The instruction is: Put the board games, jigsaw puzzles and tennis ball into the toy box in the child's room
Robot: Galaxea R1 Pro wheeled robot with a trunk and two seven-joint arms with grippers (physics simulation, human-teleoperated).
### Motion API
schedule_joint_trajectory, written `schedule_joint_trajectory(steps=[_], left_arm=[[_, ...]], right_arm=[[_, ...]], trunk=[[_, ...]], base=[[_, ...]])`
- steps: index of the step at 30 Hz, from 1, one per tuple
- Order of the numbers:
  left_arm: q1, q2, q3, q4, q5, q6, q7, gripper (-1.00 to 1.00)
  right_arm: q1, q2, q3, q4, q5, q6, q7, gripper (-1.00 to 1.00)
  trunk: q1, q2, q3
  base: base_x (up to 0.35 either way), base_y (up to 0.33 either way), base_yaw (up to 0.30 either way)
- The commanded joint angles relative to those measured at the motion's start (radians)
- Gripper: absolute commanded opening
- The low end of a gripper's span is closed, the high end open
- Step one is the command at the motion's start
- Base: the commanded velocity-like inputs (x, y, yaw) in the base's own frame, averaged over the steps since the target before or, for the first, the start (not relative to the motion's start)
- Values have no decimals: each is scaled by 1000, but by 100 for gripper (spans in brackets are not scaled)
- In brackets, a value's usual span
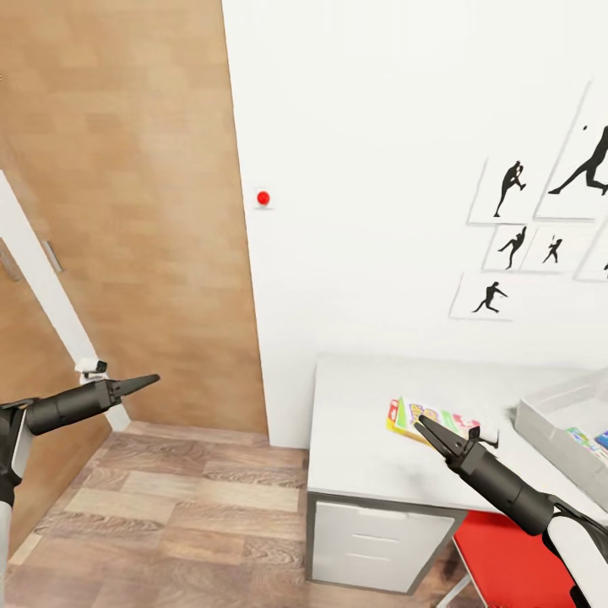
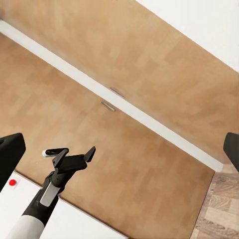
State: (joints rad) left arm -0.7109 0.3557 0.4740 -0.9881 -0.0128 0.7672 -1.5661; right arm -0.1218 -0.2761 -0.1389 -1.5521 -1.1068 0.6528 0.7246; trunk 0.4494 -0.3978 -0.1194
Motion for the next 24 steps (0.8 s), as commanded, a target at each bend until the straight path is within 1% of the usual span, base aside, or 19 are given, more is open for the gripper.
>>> schedule_joint_trajectory(steps=[1,8,16,20,24], left_arm=[[-1,0,1,0,-2,11,-5,100],[-1,0,3,0,-1,11,-5,100],[-1,0,3,0,-2,11,-5,100],[-1,0,3,0,-2,11,-5,100],[-1,0,3,0,-1,11,-5,100]], right_arm=[[-1,0,-1,0,-5,7,-1,100],[-1,0,0,0,-5,7,-2,100],[-1,0,0,0,-5,7,-2,100],[-1,0,-1,0,-5,7,-2,100],[-1,0,0,0,-5,7,-2,100]], trunk=[[1,-2,-2],[1,-2,1],[1,-2,7],[1,-2,10],[1,-2,14]], base=[[-3,121,-47],[-1,42,-162],[5,36,-238],[91,122,-248],[63,41,-249]])
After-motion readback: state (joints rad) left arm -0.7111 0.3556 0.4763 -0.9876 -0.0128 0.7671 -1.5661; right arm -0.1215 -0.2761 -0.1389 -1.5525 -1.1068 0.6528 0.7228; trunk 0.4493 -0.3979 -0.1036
